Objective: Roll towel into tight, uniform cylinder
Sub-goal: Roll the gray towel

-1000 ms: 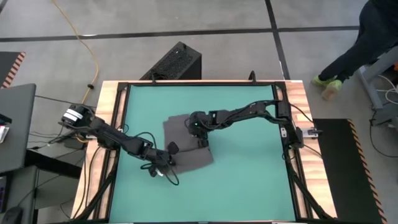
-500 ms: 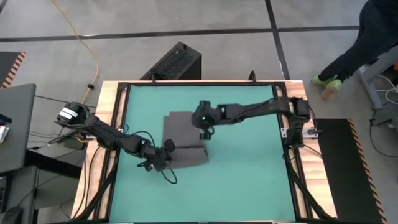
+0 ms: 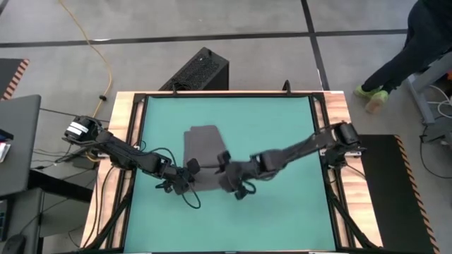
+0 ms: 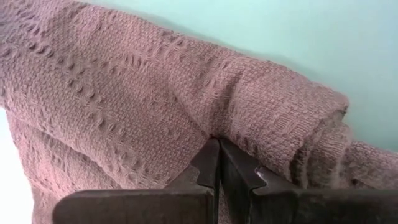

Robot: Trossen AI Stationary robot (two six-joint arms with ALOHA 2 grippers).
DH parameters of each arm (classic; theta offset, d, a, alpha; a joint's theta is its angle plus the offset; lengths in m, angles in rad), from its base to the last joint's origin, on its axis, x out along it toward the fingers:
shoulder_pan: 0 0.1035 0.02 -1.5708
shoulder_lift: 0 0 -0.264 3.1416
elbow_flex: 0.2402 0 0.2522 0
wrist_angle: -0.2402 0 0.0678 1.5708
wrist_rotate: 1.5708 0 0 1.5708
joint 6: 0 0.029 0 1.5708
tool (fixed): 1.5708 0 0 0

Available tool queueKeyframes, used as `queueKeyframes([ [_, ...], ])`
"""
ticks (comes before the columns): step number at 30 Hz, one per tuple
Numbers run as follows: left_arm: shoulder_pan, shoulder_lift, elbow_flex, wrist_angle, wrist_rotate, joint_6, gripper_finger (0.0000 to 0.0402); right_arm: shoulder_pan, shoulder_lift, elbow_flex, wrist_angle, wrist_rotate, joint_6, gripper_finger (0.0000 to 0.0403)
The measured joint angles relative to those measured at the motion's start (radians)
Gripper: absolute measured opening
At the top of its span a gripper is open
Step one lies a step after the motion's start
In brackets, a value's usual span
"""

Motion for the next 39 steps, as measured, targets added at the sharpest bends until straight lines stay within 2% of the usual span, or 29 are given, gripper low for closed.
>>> queueKeyframes([
  [6,-0.032,0.002,0.007,0.017,-0.01,-0.018,0.0,-0.026,0.125,-0.004,-0.028,0.112,0.044,0.0217],
  [9,-0.059,0.002,0.018,0.018,-0.029,-0.02,0.0,-0.058,0.147,0.0,-0.027,0.105,0.089,0.0201],
  [14,-0.115,-0.006,0.066,0.006,-0.173,-0.075,0.0,-0.079,0.191,-0.001,-0.075,0.03,0.187,0.0182],
  [20,-0.144,-0.095,0.096,0.022,-0.256,-0.068,0.0,-0.079,0.202,-0.009,-0.084,0.002,0.245,0.0176],
  [22,-0.135,-0.123,0.096,0.034,-0.253,-0.071,0.0,-0.077,0.198,-0.01,-0.07,0.002,0.26,0.0176],
  [26,-0.075,-0.123,0.059,0.127,-0.162,-0.071,0.0,-0.075,0.194,-0.009,-0.015,-0.007,0.268,0.0176],
  [28,-0.046,-0.098,0.03,0.173,-0.142,-0.058,0.0,-0.075,0.194,-0.009,-0.009,-0.018,0.275,0.0176],
  [30,-0.032,-0.078,0.006,0.215,-0.166,-0.042,0.0,-0.076,0.194,-0.009,0.001,-0.021,0.285,0.0176],
  [34,0.0,-0.033,-0.041,0.399,-0.148,0.0,0.0,-0.075,0.182,0.003,-0.008,-0.018,0.254,0.0175],
  [39,0.038,0.048,-0.063,0.461,-0.108,-0.009,0.0,-0.062,0.097,0.032,-0.039,0.008,0.192,0.0175],
])
